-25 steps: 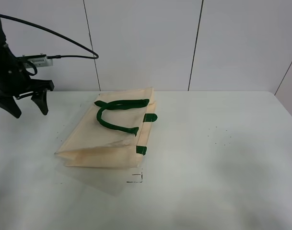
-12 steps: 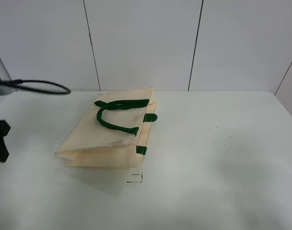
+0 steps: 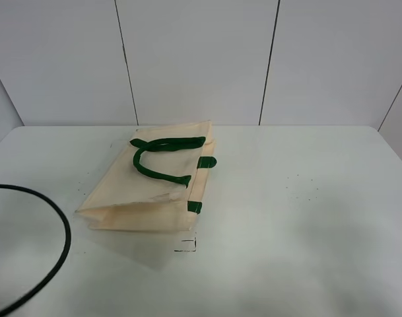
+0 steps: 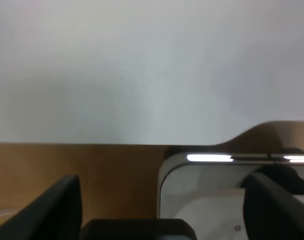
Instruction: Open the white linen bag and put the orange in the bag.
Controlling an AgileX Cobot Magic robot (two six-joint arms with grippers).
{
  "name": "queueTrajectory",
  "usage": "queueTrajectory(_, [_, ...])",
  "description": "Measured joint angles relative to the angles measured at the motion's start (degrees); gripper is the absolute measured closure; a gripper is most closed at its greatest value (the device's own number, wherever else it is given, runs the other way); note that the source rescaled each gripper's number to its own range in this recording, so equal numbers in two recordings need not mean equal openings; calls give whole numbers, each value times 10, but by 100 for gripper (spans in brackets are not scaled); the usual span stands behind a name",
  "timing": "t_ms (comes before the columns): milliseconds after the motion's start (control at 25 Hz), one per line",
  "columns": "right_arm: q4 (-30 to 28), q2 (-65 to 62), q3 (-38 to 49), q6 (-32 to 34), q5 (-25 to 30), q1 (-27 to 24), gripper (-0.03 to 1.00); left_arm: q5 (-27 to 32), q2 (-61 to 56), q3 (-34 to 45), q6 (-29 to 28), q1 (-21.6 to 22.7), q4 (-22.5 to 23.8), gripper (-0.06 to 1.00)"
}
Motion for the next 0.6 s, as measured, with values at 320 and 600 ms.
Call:
queueTrajectory(320, [0, 0, 0, 0, 0, 0, -3, 0, -144, 2, 14, 0, -17, 13])
queueTrajectory(600, [0, 0, 0, 0, 0, 0, -3, -1, -284, 4, 14, 0, -17, 13])
